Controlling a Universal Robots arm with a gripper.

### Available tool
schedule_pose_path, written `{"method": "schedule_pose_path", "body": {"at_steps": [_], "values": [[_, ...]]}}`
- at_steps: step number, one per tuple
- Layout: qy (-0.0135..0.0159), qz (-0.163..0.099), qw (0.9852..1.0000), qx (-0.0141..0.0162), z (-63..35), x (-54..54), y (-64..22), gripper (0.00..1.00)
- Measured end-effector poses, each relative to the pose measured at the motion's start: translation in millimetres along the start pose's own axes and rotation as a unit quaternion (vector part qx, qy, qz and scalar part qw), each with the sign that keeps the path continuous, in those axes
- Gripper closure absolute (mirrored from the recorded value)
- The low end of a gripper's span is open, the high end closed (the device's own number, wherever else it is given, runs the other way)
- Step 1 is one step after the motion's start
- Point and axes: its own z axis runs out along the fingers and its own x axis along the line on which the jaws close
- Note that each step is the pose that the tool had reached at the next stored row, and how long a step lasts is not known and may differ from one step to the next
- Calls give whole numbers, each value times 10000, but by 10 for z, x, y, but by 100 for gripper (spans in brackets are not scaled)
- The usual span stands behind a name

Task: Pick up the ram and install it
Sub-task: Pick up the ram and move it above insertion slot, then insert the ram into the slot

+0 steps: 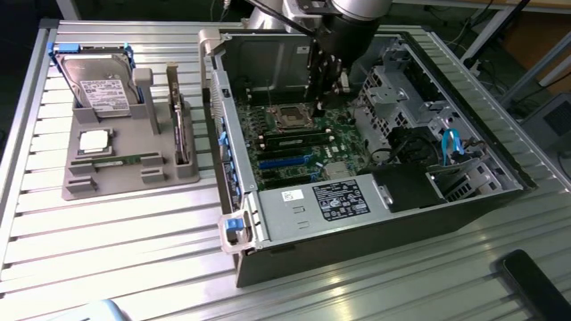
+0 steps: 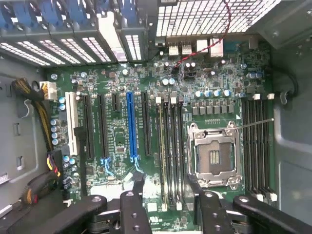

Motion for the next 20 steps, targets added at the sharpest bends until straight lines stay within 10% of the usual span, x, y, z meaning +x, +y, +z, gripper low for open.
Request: {"method": "schedule_pose_path", "body": {"at_steps": [6, 12, 20], "values": [[1, 0, 10000, -1, -1, 0, 0, 56], [1, 0, 10000, -1, -1, 0, 0, 89], [1, -1, 10000, -1, -13, -29, -464, 89]]}}
